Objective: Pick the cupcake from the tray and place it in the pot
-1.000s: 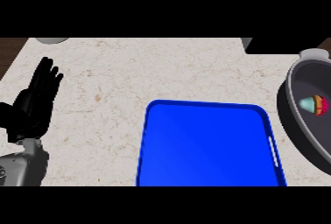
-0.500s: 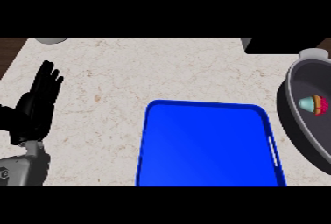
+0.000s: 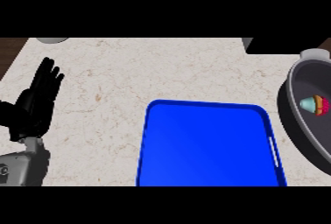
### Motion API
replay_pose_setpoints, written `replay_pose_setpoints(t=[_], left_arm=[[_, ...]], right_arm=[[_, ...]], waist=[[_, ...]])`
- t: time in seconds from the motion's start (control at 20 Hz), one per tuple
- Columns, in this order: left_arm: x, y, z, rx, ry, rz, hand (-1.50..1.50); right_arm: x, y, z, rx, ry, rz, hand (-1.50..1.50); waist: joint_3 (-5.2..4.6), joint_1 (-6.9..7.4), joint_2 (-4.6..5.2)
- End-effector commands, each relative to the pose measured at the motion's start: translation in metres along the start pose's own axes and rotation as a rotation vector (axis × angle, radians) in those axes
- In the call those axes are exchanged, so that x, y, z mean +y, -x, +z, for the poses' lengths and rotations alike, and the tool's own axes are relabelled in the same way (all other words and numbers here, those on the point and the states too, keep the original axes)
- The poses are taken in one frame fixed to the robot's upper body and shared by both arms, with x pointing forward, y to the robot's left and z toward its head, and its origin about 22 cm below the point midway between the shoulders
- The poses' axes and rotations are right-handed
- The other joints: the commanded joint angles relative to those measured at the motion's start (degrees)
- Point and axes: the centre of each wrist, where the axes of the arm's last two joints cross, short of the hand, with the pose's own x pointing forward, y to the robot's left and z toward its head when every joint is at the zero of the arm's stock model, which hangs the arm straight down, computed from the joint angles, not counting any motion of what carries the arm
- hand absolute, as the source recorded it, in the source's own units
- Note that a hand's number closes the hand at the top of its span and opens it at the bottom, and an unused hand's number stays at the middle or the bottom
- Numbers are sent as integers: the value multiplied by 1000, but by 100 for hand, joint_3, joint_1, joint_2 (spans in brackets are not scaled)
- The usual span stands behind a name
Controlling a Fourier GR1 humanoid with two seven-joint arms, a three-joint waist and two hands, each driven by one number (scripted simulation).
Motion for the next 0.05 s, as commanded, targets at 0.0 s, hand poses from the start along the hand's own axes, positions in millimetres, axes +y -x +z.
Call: replay_pose_setpoints(t=[0.0], left_arm=[[2,-4,2,-4,11,-4,0]], right_arm=[[-24,-6,10,-4,-16,-8,-150]], waist=[[1,3,-2]])
